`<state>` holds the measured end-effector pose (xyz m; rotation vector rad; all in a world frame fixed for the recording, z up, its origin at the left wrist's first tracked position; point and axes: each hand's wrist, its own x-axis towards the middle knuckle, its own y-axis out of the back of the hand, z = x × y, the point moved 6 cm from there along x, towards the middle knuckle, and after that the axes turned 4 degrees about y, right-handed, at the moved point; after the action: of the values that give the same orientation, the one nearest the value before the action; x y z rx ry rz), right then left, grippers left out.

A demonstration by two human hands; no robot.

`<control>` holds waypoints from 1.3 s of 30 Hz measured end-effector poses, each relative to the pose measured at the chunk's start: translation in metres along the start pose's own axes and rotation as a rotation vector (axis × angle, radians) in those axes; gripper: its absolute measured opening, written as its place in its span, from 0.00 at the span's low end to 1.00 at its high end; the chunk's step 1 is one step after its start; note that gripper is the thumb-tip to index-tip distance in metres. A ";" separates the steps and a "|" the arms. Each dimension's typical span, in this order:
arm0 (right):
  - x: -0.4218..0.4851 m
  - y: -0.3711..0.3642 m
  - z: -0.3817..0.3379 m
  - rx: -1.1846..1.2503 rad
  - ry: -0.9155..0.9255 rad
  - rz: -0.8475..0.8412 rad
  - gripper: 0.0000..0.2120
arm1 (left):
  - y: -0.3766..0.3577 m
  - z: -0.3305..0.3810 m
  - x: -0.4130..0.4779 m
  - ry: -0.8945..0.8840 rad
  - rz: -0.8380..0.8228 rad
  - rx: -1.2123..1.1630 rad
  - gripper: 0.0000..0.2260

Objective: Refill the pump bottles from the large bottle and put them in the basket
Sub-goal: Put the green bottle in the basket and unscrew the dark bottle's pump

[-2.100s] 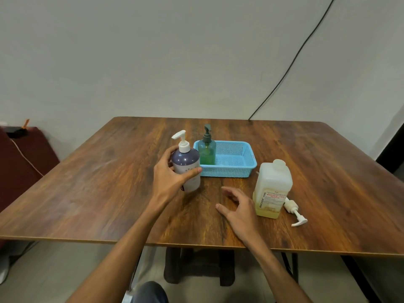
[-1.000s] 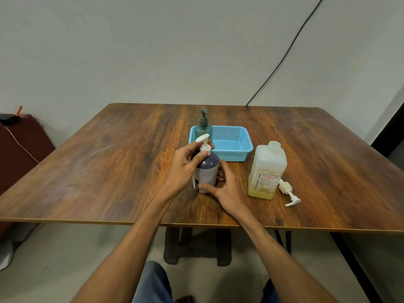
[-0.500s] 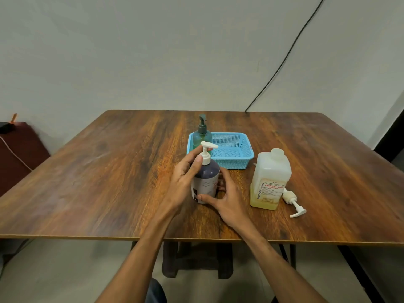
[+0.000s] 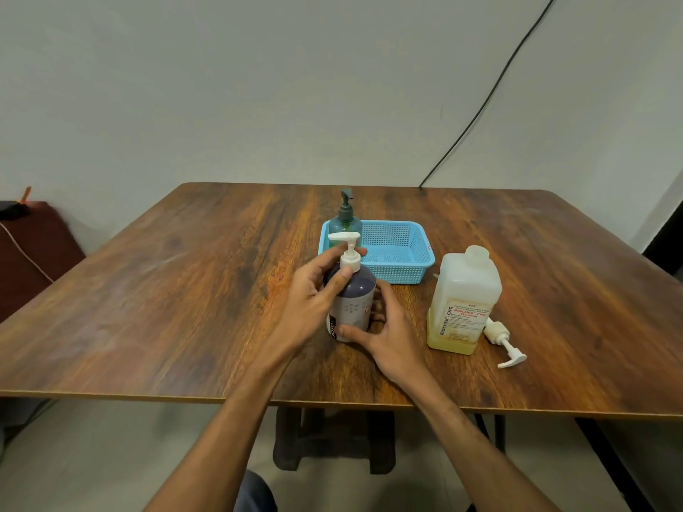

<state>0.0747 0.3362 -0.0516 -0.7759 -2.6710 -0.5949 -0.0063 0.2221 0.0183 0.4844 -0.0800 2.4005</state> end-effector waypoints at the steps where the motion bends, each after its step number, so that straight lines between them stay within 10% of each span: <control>1: 0.000 0.000 0.000 -0.001 -0.001 0.000 0.40 | 0.003 0.000 0.000 -0.007 0.060 -0.003 0.18; 5: 0.000 0.001 -0.001 -0.004 -0.015 -0.004 0.41 | 0.004 0.008 -0.001 -0.047 0.231 0.027 0.17; 12: 0.000 0.000 0.000 -0.006 -0.019 -0.002 0.41 | -0.006 0.006 0.001 -0.013 0.024 0.062 0.15; 39: -0.002 0.002 -0.003 0.012 -0.034 -0.033 0.40 | 0.076 0.099 0.000 -0.250 0.626 -0.294 0.19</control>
<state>0.0774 0.3354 -0.0493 -0.7471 -2.7206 -0.5789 -0.0230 0.1453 0.1154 0.6919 -0.7865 2.8401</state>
